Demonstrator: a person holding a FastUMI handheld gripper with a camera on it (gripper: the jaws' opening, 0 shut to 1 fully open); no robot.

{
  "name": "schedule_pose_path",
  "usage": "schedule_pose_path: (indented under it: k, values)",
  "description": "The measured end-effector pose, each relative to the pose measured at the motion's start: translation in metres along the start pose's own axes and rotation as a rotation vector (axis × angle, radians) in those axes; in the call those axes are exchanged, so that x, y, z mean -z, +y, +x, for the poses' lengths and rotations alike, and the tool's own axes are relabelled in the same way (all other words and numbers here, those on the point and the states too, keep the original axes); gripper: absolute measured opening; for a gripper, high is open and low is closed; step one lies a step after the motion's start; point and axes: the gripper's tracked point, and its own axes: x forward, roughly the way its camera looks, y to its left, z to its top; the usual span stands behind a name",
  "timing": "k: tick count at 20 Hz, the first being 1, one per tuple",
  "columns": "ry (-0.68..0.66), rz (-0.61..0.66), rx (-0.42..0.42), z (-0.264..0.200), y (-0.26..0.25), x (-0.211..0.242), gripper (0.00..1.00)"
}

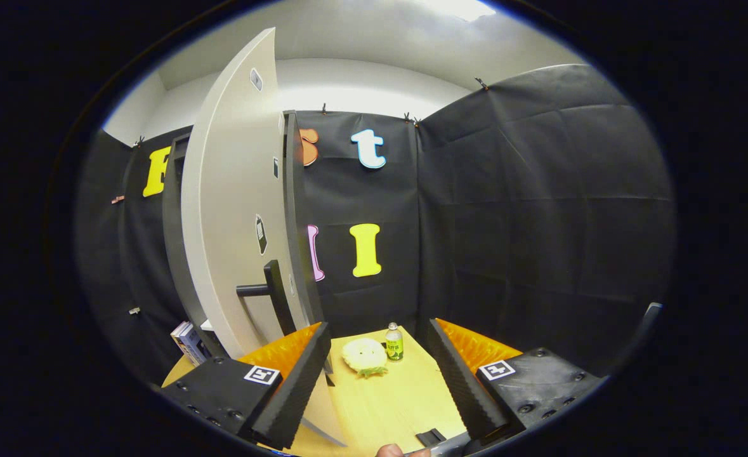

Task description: Open the shoe cabinet door, grab the shoes and put them into the shoe cabinet, then close the shoe cabinet door.

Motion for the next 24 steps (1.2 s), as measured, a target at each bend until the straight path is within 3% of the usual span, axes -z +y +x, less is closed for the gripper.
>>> schedule_pose_path:
  k: [8, 19, 24]
  values:
    - [0.01, -0.019, 0.009, -0.01, 0.028, 0.003, 0.97]
    - [0.043, 0.007, -0.027, -0.029, 0.127, 0.023, 0.98]
    - [0.066, 0.035, -0.113, -0.027, 0.178, 0.032, 0.98]
